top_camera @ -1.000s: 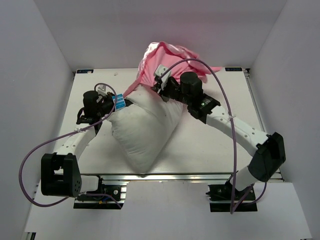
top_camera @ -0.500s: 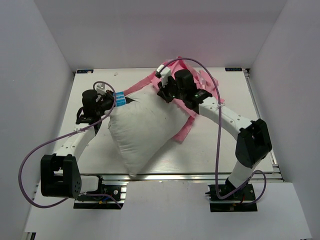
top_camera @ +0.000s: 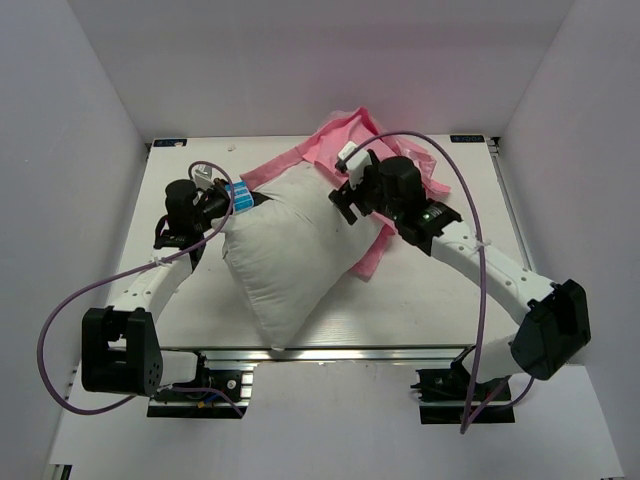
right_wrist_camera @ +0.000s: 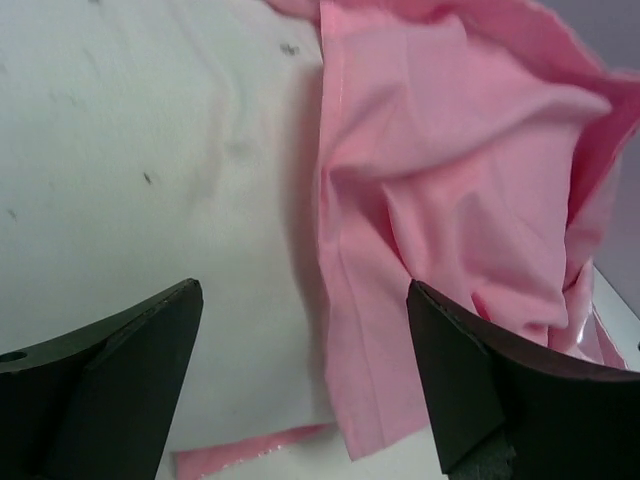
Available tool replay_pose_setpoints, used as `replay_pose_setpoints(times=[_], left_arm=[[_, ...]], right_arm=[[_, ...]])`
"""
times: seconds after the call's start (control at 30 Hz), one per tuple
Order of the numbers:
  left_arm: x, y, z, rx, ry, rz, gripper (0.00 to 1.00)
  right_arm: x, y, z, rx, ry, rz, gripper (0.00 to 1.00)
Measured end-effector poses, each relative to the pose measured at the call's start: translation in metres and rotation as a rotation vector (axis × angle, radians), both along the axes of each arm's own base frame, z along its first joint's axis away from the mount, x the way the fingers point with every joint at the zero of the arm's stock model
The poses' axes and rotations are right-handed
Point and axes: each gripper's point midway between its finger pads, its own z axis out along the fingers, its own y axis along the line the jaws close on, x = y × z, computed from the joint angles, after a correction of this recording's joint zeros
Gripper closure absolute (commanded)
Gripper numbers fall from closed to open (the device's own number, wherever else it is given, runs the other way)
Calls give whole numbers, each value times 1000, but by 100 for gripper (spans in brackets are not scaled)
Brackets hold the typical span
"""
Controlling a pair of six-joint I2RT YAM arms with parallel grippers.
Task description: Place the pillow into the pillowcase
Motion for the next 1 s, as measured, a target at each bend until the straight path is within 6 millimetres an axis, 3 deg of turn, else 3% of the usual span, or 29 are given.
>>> replay_pose_setpoints(times=[0.07, 0.23, 0.4, 0.5, 0.53, 0.63, 0.7, 0.73, 0.8, 0.9, 1.0], left_arm=[[0, 0, 0, -2, 2, 1, 100], [1, 0, 0, -2, -1, 4, 100], [-1, 1, -6, -2, 3, 6, 100], [0, 1, -7, -2, 2, 6, 100], [0, 1, -7, -2, 4, 7, 100], [1, 1, -8, -2, 2, 7, 100], [2, 1, -9, -2, 3, 7, 100], [2, 1, -9, -2, 3, 8, 100], [2, 1, -10, -2, 3, 9, 100], [2, 3, -12, -1, 5, 14, 100], [2, 6, -17, -1, 10, 22, 100]], right_arm=[[-4, -12, -14, -32, 4, -20, 12], [-17, -51, -69, -140, 55, -90, 12], [-21, -87, -120, -258, 49, -172, 14], [-16, -101, -138, -310, 35, -221, 16], [-12, -104, -141, -320, 22, -239, 18], [9, -113, -151, -356, -17, -301, 40], [20, -119, -160, -383, -20, -331, 65], [24, -122, -163, -393, -18, -339, 83], [32, -126, -163, -396, -14, -353, 96], [39, -119, -146, -350, -2, -320, 100], [29, -91, -108, -245, 12, -218, 100]])
